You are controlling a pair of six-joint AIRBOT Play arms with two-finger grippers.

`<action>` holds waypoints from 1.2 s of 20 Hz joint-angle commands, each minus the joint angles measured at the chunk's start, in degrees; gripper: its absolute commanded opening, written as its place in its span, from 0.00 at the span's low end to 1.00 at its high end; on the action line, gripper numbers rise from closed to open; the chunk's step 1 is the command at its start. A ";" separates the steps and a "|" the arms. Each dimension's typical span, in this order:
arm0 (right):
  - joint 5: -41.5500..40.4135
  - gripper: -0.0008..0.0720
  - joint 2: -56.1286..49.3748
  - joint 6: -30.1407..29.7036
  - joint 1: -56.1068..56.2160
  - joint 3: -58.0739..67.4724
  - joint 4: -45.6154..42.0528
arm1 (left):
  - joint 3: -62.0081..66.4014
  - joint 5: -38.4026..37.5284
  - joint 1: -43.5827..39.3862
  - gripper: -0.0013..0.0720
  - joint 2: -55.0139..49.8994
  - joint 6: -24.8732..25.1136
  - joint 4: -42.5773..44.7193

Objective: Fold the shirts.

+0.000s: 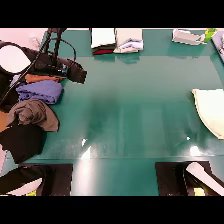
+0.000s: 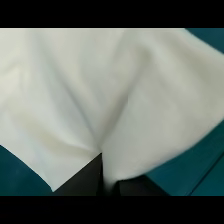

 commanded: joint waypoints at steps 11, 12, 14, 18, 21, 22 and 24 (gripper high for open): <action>8.39 0.63 0.81 -6.25 18.69 17.38 15.54 | -0.02 0.55 -0.02 0.05 0.04 -0.02 0.04; 7.67 0.63 0.79 -6.23 24.52 17.05 17.11 | -0.02 0.87 -0.02 0.05 0.04 0.00 0.07; 5.25 0.63 0.74 -6.23 36.06 15.89 16.17 | -0.02 0.96 -0.02 0.05 0.04 0.00 0.39; 2.67 0.62 -0.94 -6.08 54.12 17.16 11.56 | 0.02 0.98 -0.02 0.05 0.04 -0.02 0.50; 3.08 0.24 -3.02 -6.14 60.48 20.02 11.67 | 0.04 1.27 -0.02 0.05 0.04 -0.02 0.50; 3.08 0.02 -3.52 -6.27 61.79 20.96 11.67 | 0.04 1.29 -0.02 0.05 0.04 -0.02 0.50; 3.13 0.03 -4.48 -6.29 63.34 22.75 11.69 | 0.04 1.44 -0.02 0.05 0.04 -0.02 0.50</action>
